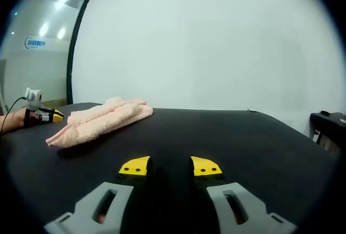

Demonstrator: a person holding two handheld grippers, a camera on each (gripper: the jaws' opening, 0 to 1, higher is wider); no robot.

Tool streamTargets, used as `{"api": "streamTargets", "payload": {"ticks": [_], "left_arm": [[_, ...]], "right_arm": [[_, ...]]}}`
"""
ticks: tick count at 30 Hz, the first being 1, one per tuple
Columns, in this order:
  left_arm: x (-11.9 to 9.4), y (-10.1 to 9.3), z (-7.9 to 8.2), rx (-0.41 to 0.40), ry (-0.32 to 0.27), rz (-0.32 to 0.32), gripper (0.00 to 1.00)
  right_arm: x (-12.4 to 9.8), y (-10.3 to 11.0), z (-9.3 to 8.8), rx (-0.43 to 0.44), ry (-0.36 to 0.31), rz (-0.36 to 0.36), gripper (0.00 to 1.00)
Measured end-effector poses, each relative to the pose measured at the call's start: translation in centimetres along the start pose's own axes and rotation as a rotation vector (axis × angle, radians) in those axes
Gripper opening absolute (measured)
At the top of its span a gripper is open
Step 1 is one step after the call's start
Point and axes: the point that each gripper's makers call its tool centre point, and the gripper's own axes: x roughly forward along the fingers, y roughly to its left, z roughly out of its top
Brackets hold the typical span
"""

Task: Fold the towel on the table until its edges align and the towel forms a compact rectangular stack.

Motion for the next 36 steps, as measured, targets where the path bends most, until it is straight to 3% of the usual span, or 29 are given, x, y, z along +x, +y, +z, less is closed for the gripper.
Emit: {"api": "streamTargets", "payload": {"ticks": [28,31,36], "left_arm": [[0.1,0.5,-0.1,0.003,0.006,0.014,0.14],[0.1,0.5,0.1,0.009,0.007,0.019,0.14],[0.3,0.3,2.3,-0.01,-0.051,0.002,0.15]], "right_arm": [[-0.2,0.6,-0.1,-0.015,0.002,0.0,0.25],[-0.2,0.7,-0.1,-0.034,0.003,0.0,0.25],[-0.3,0.1,0.4,-0.018,-0.015,-0.001,0.25]]}}
